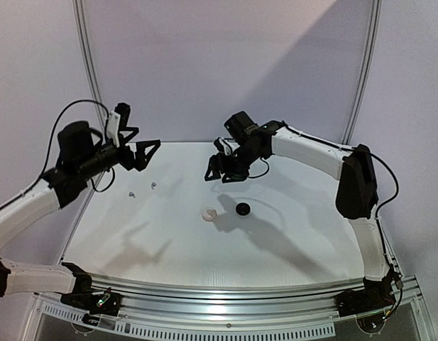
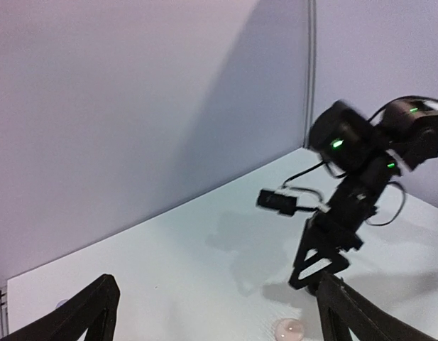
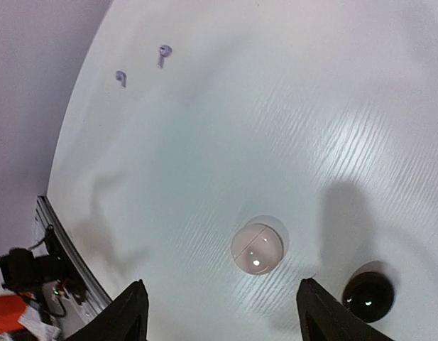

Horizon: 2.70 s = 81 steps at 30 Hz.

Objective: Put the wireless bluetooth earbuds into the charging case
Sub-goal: Pick up the charging case from the corner of the board, then pass from the left arm to the right

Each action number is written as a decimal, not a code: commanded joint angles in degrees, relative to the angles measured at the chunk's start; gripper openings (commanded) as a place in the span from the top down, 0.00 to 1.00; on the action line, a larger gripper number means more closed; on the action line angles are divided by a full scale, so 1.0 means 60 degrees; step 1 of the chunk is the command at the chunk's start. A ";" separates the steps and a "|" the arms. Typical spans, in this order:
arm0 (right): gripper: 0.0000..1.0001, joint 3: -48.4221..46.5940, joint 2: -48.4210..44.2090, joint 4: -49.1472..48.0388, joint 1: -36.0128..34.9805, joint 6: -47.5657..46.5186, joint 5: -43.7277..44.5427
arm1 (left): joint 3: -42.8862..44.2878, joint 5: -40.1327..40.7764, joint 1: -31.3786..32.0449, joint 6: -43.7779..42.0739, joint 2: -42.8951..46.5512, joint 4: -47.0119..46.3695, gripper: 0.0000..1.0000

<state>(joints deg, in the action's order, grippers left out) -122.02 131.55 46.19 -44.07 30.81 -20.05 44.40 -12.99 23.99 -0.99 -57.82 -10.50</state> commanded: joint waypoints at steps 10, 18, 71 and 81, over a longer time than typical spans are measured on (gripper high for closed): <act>0.01 0.0825 -0.2249 -0.1051 0.0076 -0.3443 0.2727 | 1.2481 -0.0052 -0.3243 -0.3665 -1.0796 1.3104 0.01; 0.01 0.0311 -0.1745 -0.0566 0.0090 -0.3523 0.2143 | 1.5874 0.0589 -0.3991 -0.2646 -1.4119 1.1875 0.01; 0.01 0.2281 -0.2988 -0.3826 0.0692 -0.1077 0.1118 | 1.2696 -0.2605 -0.3622 -0.3470 -1.1621 0.9458 0.73; 0.11 0.2705 -0.3878 -0.5097 0.0689 -0.0201 0.0198 | 0.9846 -0.2810 -0.1671 -0.6797 -0.7026 1.0554 0.71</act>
<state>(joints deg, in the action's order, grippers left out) -104.92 111.46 20.05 -38.94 26.15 -15.44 109.82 -29.34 10.00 -32.64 -107.57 49.12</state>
